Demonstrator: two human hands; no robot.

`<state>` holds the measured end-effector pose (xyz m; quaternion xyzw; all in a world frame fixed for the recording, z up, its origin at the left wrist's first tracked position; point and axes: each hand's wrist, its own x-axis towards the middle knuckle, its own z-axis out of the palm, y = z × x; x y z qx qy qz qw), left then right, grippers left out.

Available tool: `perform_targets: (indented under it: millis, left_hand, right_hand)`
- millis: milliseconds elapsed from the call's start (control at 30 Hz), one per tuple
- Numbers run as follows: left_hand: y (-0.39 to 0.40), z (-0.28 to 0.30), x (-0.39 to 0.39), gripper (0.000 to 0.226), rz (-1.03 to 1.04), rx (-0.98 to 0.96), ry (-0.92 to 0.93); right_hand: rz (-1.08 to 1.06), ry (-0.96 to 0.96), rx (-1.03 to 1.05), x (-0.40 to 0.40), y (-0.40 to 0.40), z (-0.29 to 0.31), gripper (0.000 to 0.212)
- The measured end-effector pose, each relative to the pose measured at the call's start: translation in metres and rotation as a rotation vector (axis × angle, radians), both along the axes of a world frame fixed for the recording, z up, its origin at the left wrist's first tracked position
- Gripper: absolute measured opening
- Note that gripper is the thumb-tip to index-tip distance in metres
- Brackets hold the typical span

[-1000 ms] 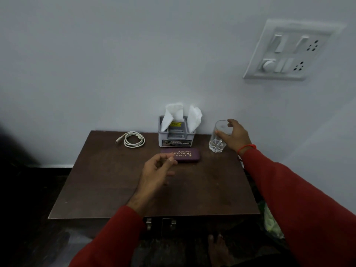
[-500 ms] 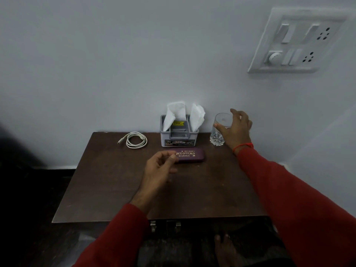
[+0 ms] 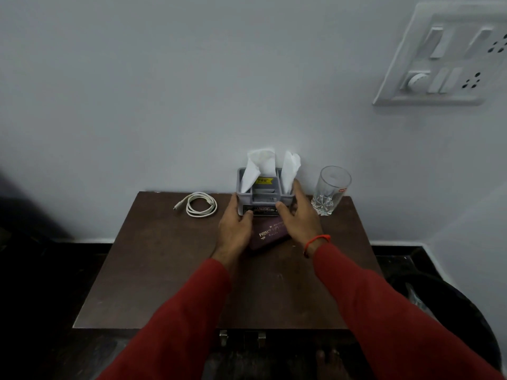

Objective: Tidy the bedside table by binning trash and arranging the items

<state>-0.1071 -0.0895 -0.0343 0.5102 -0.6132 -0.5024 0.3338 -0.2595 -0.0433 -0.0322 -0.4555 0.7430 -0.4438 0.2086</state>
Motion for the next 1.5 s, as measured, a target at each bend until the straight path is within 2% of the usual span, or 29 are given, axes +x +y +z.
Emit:
perform_targets:
  millis: [200,433,567,700,800,933,1100,1367,1500]
  left_hand:
    - [-0.011,-0.007,0.009,0.049,0.028,0.003,0.061]
    - [-0.010,-0.008,0.017,0.049,0.017,-0.060,0.052]
    - [-0.011,-0.007,0.022,0.068,-0.123,-0.151,-0.031]
    - [-0.023,-0.023,0.030,0.116,-0.275,-0.239,-0.134]
    - [-0.025,-0.028,0.033,0.127,-0.286,-0.265,-0.178]
    - [-0.028,-0.030,0.034,0.128,-0.309,-0.247,-0.140]
    - [-0.028,-0.033,0.030,0.104,-0.238,-0.208,-0.071]
    - [-0.025,-0.038,0.029,0.116,-0.212,-0.227,-0.107]
    - [-0.025,-0.030,0.030,0.101,-0.139,-0.251,-0.146]
  right_hand:
    - [-0.018,0.090,0.043,0.007,-0.006,-0.002,0.064]
    - [0.000,0.095,0.098,0.017,-0.003,-0.003,0.075]
    - [0.005,0.078,0.090,0.018,0.002,0.000,0.082]
    - [0.009,0.127,0.120,0.019,0.008,-0.004,0.093]
    - [0.019,0.194,0.187,0.021,0.010,-0.006,0.095]
    - [0.021,0.201,0.189,0.023,0.009,-0.006,0.097]
    - [0.047,0.181,0.150,0.024,0.011,-0.005,0.102]
    - [0.054,0.210,0.125,0.022,0.013,-0.007,0.104]
    - [0.019,0.205,0.102,0.018,0.017,-0.007,0.105]
